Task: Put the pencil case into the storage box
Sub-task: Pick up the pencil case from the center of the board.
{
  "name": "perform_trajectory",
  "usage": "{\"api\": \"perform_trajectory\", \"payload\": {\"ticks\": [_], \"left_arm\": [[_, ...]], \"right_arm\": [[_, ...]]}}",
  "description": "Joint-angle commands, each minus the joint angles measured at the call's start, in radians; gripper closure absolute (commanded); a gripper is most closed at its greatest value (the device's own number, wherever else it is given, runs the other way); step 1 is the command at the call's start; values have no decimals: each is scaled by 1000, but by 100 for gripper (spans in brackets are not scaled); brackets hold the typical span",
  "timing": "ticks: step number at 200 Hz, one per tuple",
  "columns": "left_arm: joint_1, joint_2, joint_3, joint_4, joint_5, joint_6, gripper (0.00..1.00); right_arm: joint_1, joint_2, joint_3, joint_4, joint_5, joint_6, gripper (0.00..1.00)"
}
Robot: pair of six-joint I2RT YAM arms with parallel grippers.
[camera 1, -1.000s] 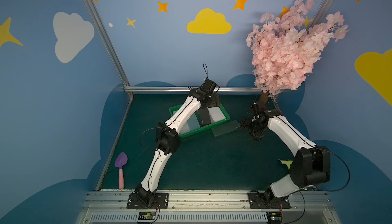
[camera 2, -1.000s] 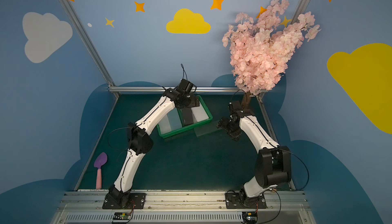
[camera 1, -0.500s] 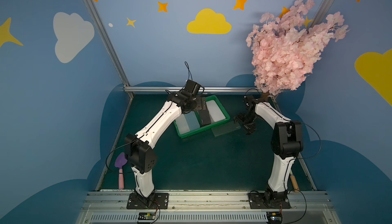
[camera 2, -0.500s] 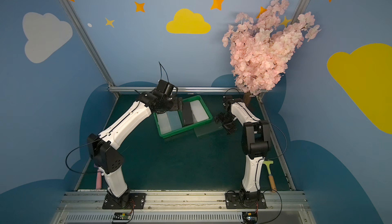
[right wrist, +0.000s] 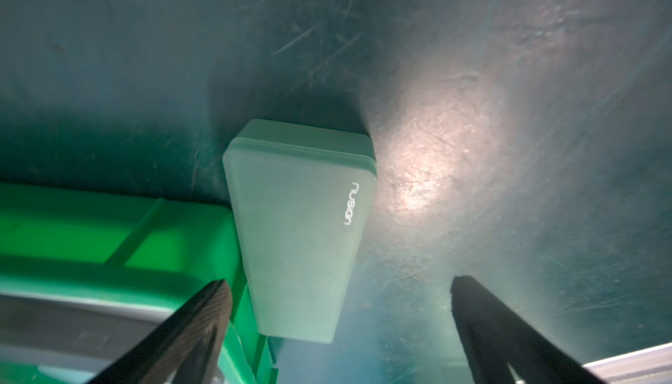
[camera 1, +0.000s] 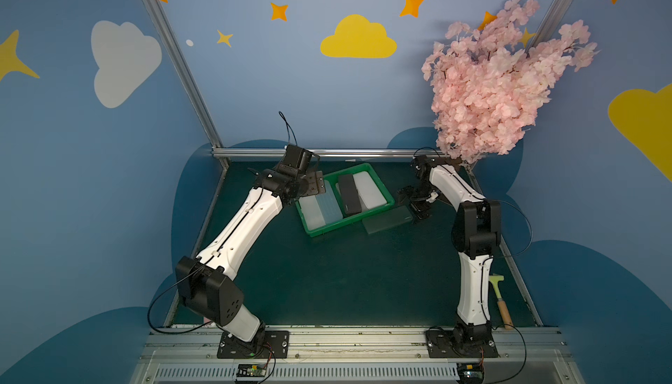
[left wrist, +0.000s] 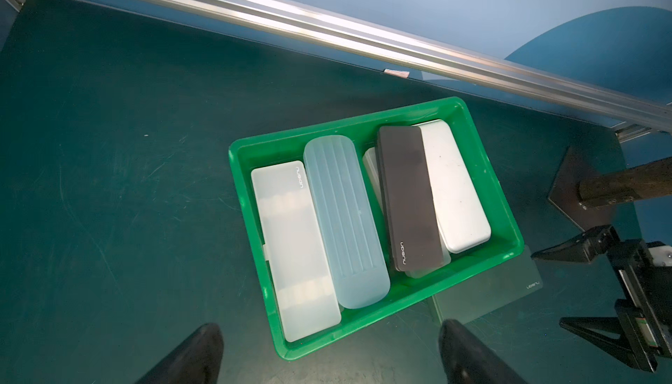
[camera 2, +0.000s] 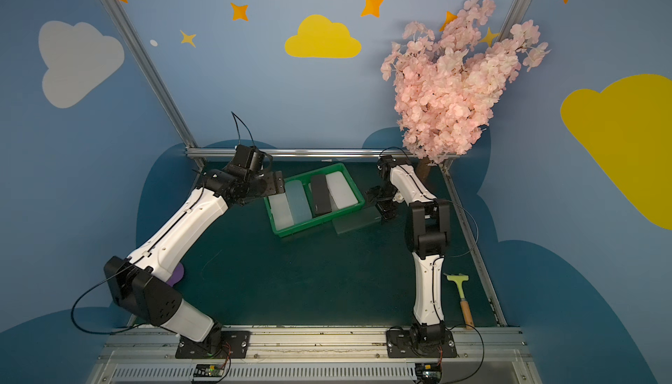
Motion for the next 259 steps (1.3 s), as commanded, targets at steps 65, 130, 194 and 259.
{"api": "perform_trajectory", "payload": {"ticks": [65,130,194,259], "left_arm": [[56,-67,-66,26,18,13,4],[81,-85,-94,35,31,18,5],[95,-98,-100,35,39,22,5],[102,-88,-103,34,46,27,5]], "right_arm": [[34,150,152,-138,3,110,1],[58,128,96,13,45,140,1],[71,20,-72,229,115,204,1],[69,107,-44,204,48,211,1]]}}
